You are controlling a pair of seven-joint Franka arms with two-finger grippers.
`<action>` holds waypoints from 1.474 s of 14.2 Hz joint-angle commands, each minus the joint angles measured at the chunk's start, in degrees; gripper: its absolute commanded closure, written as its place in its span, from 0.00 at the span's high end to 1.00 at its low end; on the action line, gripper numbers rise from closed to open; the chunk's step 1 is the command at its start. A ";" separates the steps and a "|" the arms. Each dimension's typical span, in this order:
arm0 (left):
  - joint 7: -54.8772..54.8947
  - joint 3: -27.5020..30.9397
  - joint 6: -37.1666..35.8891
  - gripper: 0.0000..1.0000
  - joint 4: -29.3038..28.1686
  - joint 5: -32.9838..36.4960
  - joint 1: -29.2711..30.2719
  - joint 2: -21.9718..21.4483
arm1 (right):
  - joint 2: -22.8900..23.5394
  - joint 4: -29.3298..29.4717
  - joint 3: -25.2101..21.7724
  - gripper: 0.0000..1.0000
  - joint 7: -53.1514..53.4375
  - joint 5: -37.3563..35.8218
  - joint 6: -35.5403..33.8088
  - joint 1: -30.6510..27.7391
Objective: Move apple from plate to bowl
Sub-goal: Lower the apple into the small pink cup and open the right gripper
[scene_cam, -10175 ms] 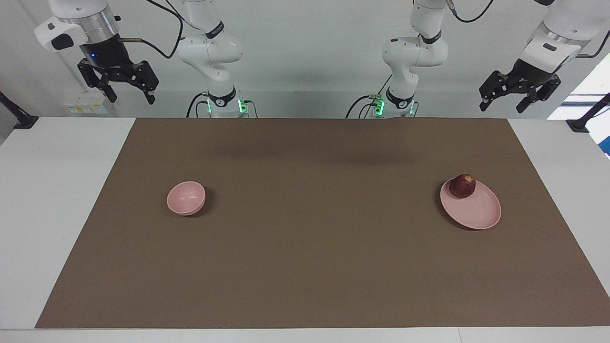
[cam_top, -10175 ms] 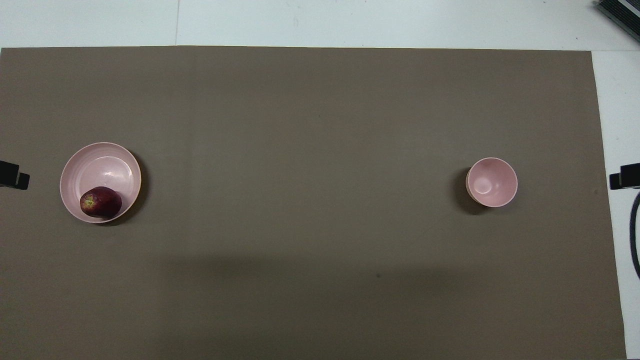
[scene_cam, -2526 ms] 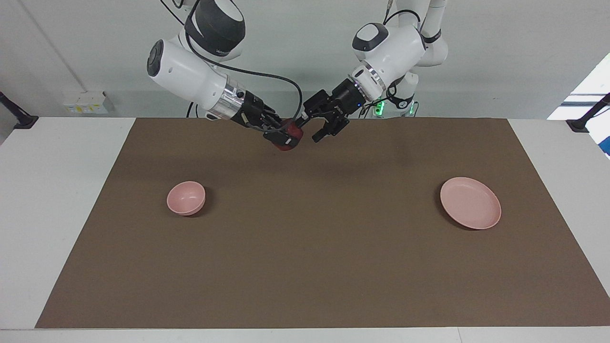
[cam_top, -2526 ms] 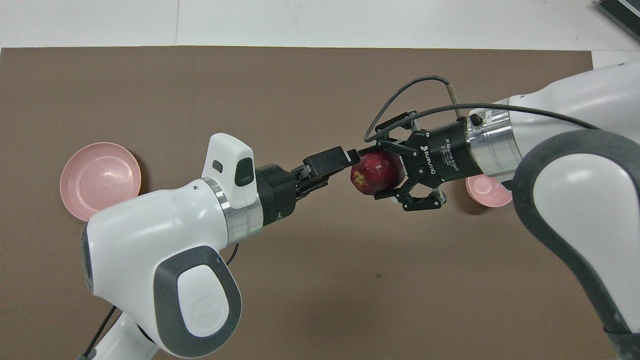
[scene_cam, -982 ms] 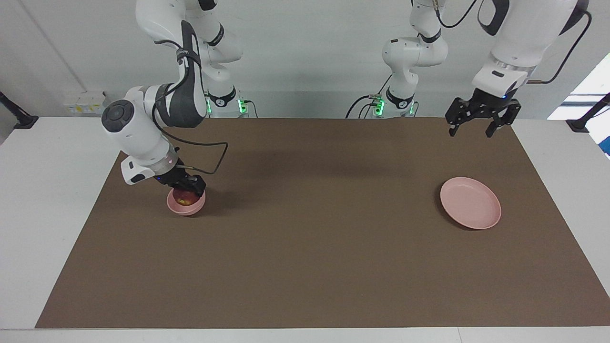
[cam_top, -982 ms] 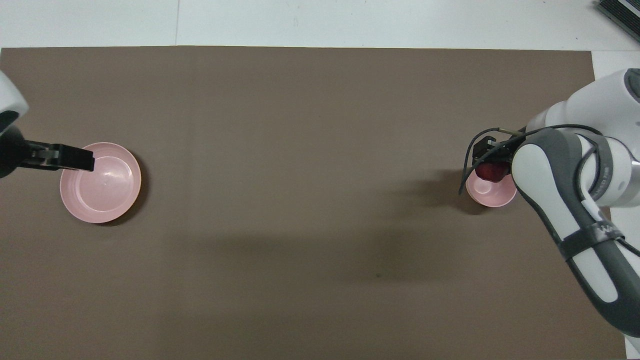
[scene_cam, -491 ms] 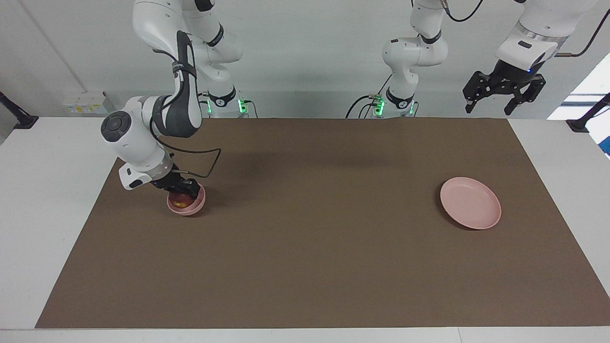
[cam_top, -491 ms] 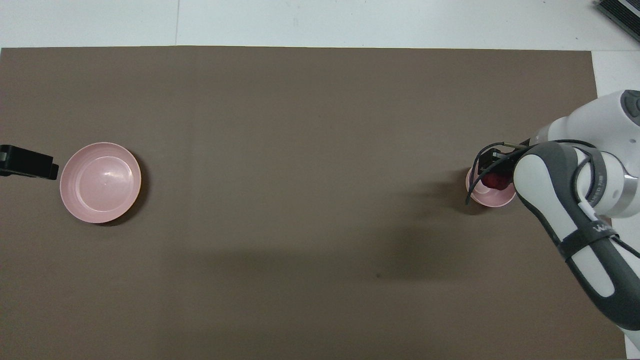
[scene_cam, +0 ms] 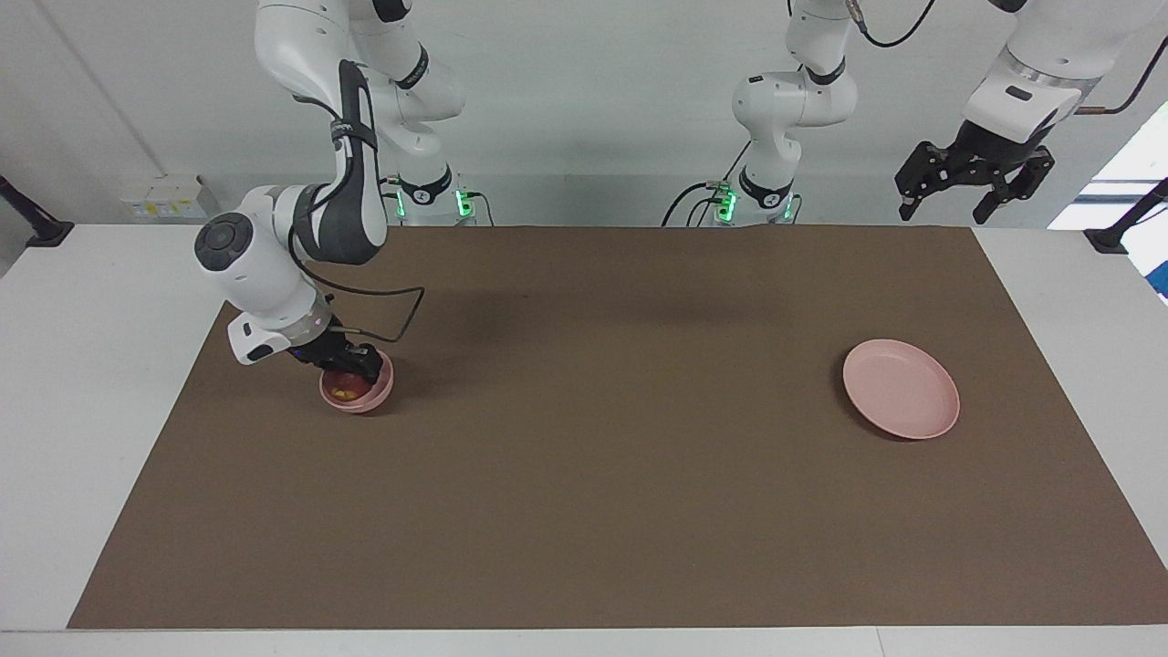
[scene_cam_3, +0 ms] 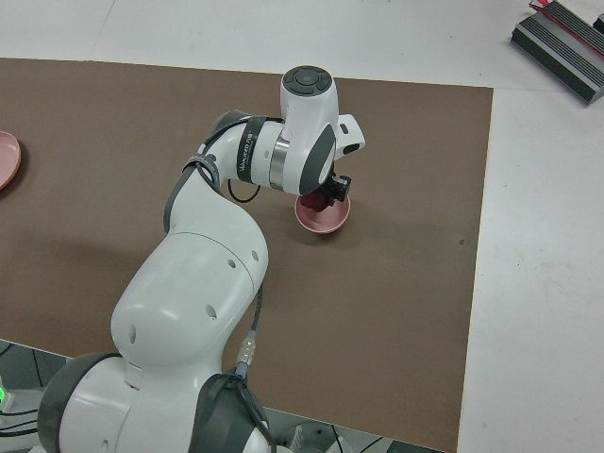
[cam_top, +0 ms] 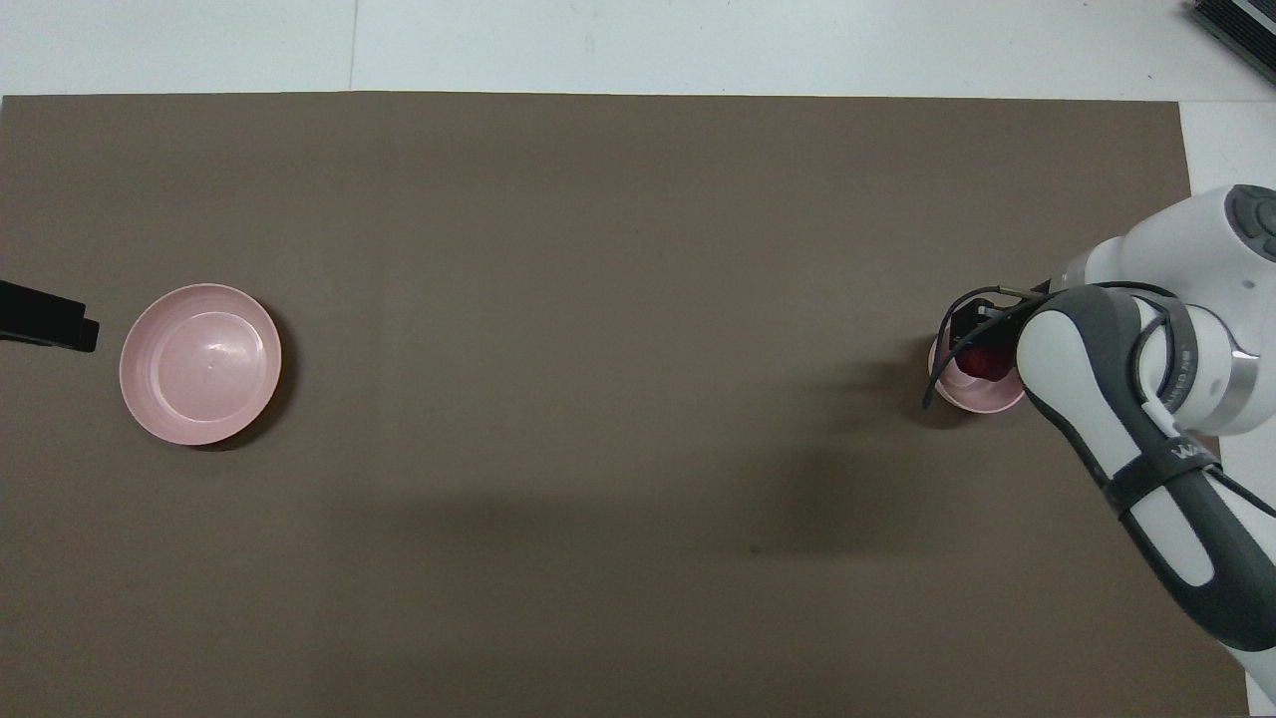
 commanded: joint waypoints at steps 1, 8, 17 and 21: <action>0.68 -0.19 -1.89 1.00 0.54 -0.41 0.41 -0.32 | 0.19 -0.76 0.54 0.00 -0.29 -1.04 1.62 -0.53; 0.68 2.71 -1.89 1.00 -2.01 -0.41 -1.96 -1.82 | 1.68 -0.76 0.54 0.00 -0.02 -1.04 3.20 -0.53; 0.15 2.62 -1.72 1.00 -2.01 -0.41 -0.99 -2.17 | 0.54 -2.86 0.54 0.44 0.07 -0.95 1.71 -0.61; 0.15 2.62 -1.72 1.00 -2.01 -0.41 -1.08 -2.17 | 0.37 -3.31 0.54 0.94 0.15 -0.95 2.15 -0.88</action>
